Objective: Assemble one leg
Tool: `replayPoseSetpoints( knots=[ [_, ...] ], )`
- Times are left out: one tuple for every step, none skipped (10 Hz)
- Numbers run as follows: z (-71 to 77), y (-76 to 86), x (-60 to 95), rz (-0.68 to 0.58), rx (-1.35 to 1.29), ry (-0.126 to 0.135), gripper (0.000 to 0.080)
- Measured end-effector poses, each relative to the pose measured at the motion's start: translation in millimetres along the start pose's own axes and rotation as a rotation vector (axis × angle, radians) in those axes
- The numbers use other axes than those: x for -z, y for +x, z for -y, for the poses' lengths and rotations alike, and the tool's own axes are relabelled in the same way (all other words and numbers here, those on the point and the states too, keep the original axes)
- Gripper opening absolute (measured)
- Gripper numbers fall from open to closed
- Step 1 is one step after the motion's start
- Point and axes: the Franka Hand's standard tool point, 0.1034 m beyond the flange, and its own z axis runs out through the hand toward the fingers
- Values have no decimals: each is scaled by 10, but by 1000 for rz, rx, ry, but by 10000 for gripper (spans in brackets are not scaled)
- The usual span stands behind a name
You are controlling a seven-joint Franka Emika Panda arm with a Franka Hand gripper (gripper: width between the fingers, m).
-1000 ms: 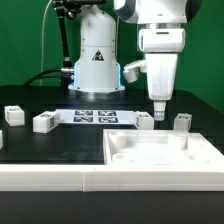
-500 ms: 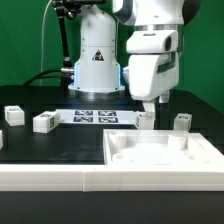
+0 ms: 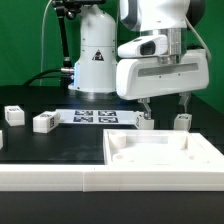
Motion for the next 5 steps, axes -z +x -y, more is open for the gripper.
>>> replayPoseSetpoints(
  knots=[
    [46, -5, -12, 2, -103, 5, 649],
    [79, 9, -10, 1, -135, 6, 649],
    [72, 15, -8, 0, -171, 7, 649],
    [75, 13, -9, 0, -248, 10, 649],
    [79, 12, -9, 0, -273, 11, 649]
  ],
)
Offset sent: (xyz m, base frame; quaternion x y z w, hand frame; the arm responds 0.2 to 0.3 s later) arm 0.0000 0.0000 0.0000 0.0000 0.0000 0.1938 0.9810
